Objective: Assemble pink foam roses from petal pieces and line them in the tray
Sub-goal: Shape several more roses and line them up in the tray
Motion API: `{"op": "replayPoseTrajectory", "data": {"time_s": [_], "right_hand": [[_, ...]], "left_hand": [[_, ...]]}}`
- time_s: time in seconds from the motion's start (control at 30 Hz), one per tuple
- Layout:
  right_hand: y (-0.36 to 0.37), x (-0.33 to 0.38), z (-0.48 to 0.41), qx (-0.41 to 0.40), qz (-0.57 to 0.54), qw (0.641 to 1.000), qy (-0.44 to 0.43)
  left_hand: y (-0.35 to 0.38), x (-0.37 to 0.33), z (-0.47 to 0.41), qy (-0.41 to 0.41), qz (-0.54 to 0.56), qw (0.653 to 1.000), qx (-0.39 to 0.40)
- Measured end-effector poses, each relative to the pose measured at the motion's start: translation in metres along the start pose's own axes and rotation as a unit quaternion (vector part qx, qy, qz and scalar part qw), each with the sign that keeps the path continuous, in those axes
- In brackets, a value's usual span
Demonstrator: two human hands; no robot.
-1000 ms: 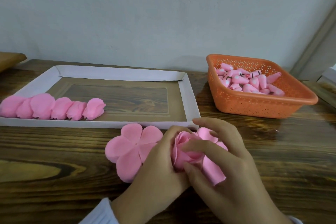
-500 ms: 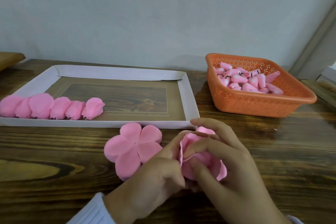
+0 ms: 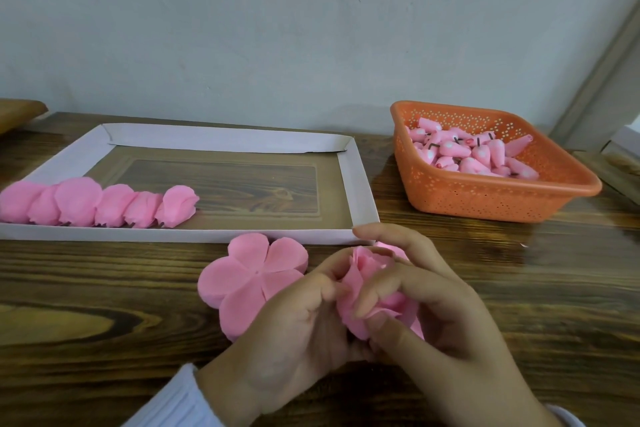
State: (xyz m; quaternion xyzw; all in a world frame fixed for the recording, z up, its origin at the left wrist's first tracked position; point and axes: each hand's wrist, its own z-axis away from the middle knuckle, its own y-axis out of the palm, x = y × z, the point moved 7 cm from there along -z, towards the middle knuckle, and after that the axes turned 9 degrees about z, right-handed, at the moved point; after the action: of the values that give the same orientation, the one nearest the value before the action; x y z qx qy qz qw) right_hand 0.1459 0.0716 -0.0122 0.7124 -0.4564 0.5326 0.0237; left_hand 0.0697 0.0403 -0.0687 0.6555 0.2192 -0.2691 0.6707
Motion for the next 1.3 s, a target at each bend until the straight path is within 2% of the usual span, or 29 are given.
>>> {"op": "replayPoseTrajectory", "data": {"time_s": [0.13, 0.3, 0.37, 0.7, 0.87, 1.03, 1.13, 1.23, 1.3], "right_hand": [[-0.001, -0.002, 0.000, 0.003, -0.020, 1.000, 0.011], [-0.008, 0.001, -0.003, -0.038, 0.118, 0.992, -0.026], [-0.009, 0.001, -0.003, -0.043, 0.136, 0.989, -0.034], [-0.008, -0.003, -0.003, -0.012, 0.021, 1.000, -0.007], [-0.012, -0.006, -0.002, -0.055, 0.048, 0.997, -0.009], [-0.010, -0.006, -0.004, -0.055, 0.072, 0.996, -0.020], [-0.010, -0.006, -0.005, -0.048, 0.092, 0.994, -0.026], [-0.006, -0.006, -0.004, -0.031, 0.109, 0.993, -0.038], [-0.001, -0.007, -0.003, -0.011, 0.125, 0.991, -0.043]], "left_hand": [[-0.003, 0.001, -0.001, 0.005, -0.023, 1.000, -0.014], [-0.008, 0.000, -0.001, 0.027, -0.051, 0.998, -0.034], [-0.008, 0.000, -0.002, 0.030, -0.045, 0.998, -0.037], [-0.007, -0.005, -0.001, 0.047, -0.055, 0.997, -0.036], [-0.002, -0.006, 0.002, 0.041, -0.070, 0.997, -0.008], [0.002, -0.010, 0.004, 0.048, -0.013, 0.999, 0.019], [0.007, -0.011, 0.006, 0.070, -0.108, 0.990, 0.058], [0.000, -0.015, 0.007, 0.114, -0.245, 0.963, -0.003], [-0.002, -0.021, 0.007, 0.148, -0.294, 0.943, -0.046]]}}
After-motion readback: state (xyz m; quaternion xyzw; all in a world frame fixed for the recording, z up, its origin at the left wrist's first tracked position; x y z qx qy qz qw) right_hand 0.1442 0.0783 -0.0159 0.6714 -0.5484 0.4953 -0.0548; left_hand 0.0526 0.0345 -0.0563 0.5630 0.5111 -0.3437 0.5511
